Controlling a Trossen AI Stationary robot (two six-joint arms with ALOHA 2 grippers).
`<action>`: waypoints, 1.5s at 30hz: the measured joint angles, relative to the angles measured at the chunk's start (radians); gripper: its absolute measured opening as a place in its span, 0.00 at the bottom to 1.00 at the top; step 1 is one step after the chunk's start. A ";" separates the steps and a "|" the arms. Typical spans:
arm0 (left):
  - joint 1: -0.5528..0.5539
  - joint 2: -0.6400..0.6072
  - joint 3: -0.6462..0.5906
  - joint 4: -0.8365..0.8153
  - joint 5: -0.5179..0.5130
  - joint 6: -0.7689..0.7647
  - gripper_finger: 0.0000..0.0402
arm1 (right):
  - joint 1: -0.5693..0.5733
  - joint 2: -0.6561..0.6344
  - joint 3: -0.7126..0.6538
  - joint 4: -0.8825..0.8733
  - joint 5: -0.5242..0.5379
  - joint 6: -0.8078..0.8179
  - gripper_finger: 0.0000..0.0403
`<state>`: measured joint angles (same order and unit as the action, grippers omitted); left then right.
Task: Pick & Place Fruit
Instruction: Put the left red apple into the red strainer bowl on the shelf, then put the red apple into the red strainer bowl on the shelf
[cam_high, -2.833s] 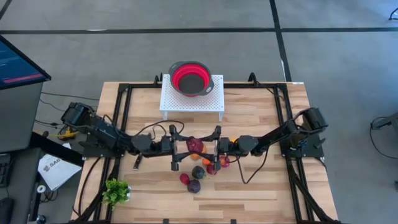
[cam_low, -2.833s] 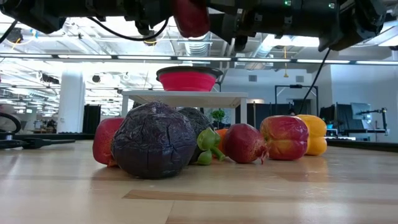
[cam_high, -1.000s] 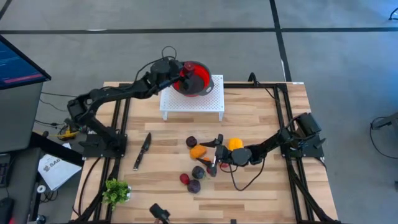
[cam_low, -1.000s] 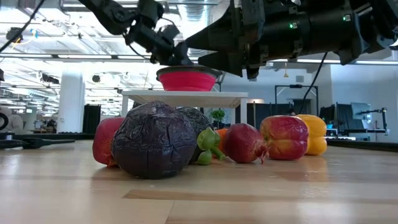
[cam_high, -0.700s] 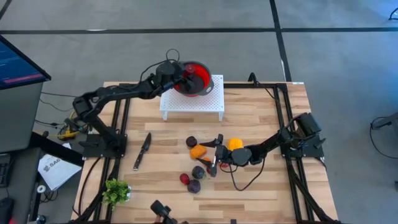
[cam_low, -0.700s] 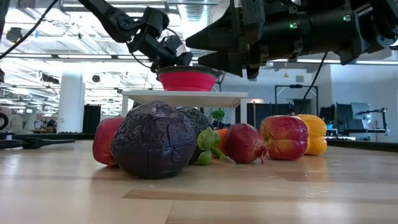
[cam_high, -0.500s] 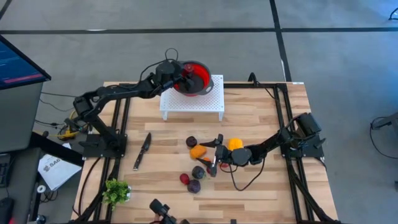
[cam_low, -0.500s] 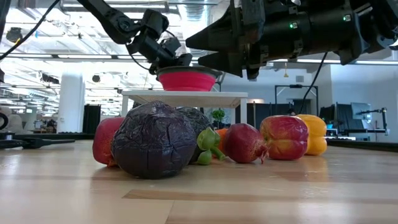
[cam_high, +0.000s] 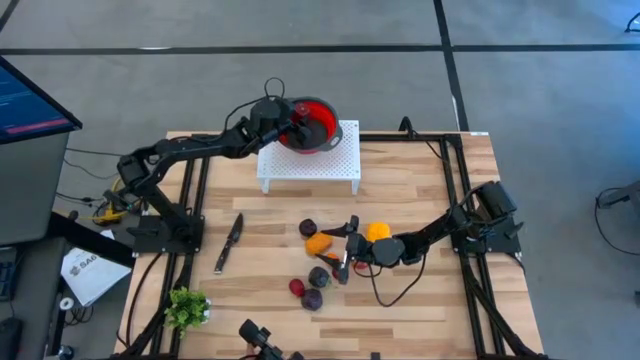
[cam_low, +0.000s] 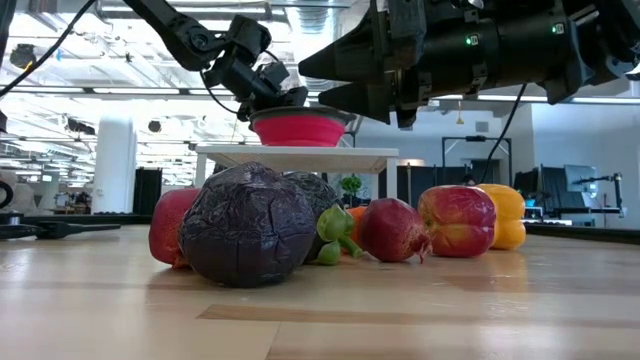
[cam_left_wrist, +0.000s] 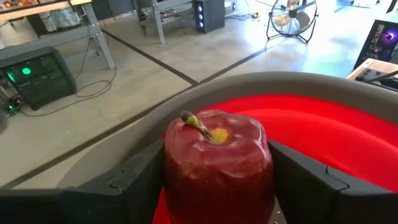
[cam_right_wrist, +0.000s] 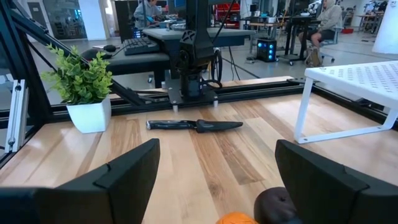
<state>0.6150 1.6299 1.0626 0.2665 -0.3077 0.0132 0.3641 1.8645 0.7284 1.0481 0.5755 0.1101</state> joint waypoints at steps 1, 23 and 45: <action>0.000 0.000 0.000 0.000 0.000 0.000 0.67 | 0.000 0.000 0.000 0.000 0.000 0.002 0.77; 0.000 -0.082 -0.001 0.011 0.000 0.015 0.79 | 0.001 0.000 0.000 0.000 0.000 0.015 0.77; -0.563 -0.344 -0.120 -0.143 0.176 0.143 0.70 | 0.102 -0.222 0.002 -0.297 0.206 -0.142 0.77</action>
<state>0.0523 1.2861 0.9422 0.1234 -0.1321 0.1560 0.4661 1.6422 0.7300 0.7516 0.7817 -0.0320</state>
